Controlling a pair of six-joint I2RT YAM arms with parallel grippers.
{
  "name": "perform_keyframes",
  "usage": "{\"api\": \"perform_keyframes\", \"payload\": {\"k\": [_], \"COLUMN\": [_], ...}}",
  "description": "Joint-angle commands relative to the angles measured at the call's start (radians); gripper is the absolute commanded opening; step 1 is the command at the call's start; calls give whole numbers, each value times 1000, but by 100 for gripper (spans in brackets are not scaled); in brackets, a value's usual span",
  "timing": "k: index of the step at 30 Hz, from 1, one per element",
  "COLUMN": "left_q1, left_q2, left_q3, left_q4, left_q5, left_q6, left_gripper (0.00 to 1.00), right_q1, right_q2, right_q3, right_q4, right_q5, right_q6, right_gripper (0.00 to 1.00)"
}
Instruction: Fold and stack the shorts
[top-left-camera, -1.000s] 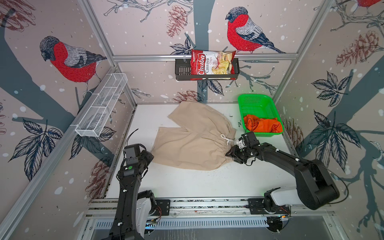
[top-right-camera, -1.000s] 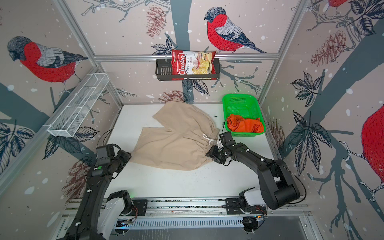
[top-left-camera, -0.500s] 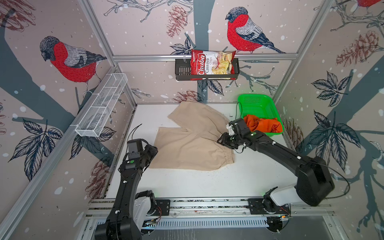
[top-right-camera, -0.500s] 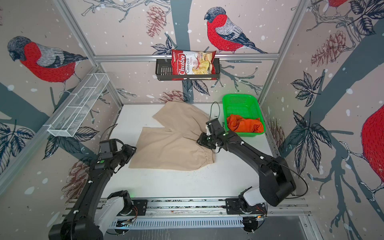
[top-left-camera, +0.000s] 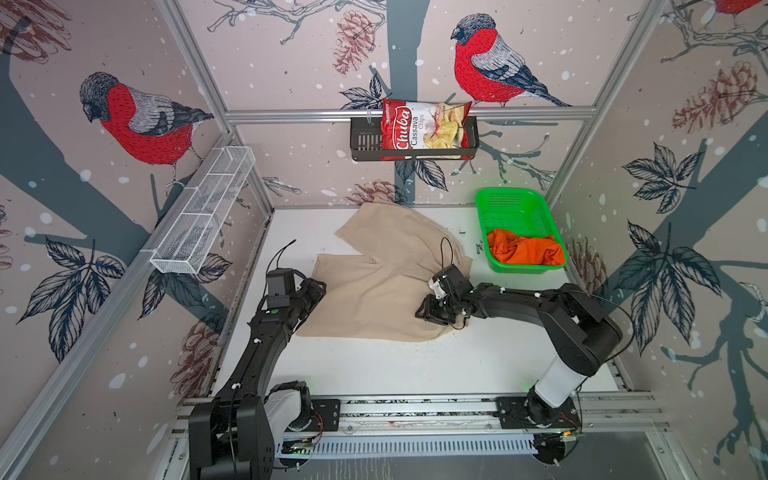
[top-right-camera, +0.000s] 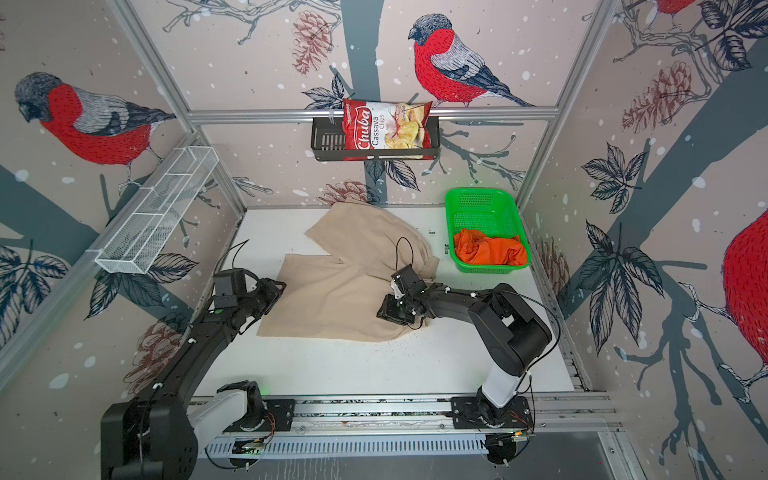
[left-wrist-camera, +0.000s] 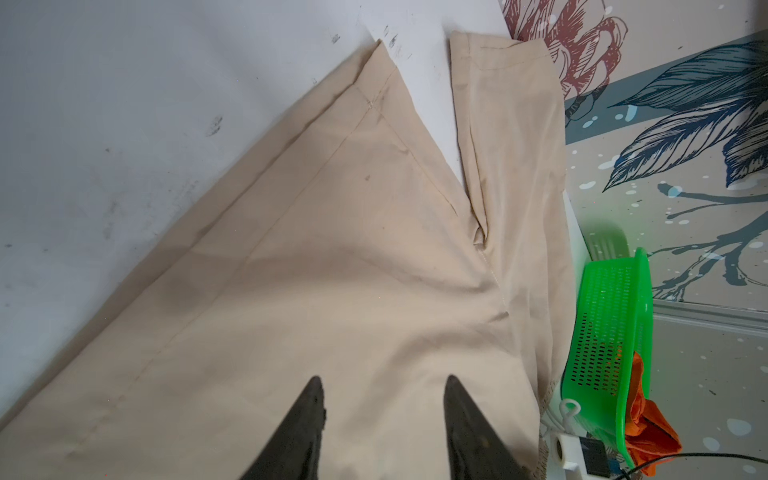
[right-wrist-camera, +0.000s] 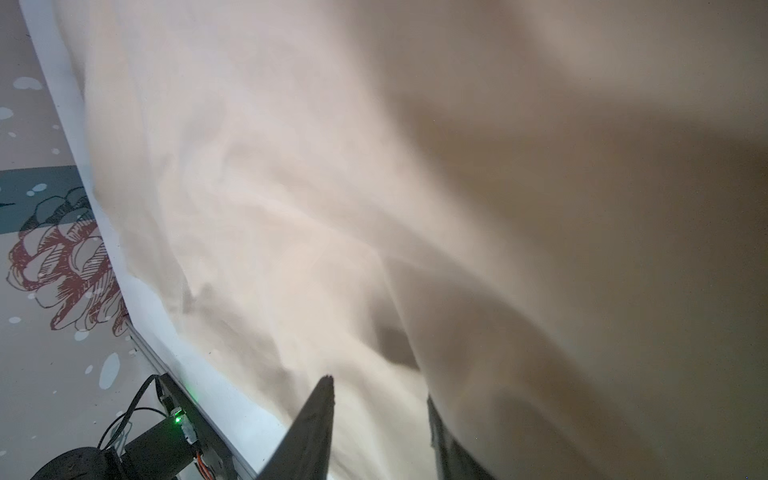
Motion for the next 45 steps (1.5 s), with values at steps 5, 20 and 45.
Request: {"api": "perform_keyframes", "payload": {"k": [5, 20, 45], "left_q1": [0, 0, -1], "left_q2": [-5, 52, 258], "left_q3": [-24, -61, -70], "left_q4": [49, 138, 272], "left_q5": [-4, 45, 225], "left_q6": [-14, -40, 48], "left_gripper": [47, 49, 46], "right_q1": [-78, 56, 243], "right_q2": [-100, -233, 0], "right_q3": [-164, 65, 30], "right_q4": [-99, -117, -148], "right_q5": [46, 170, 163], "right_q6": [-29, -51, -90], "right_gripper": [42, 43, 43]}}
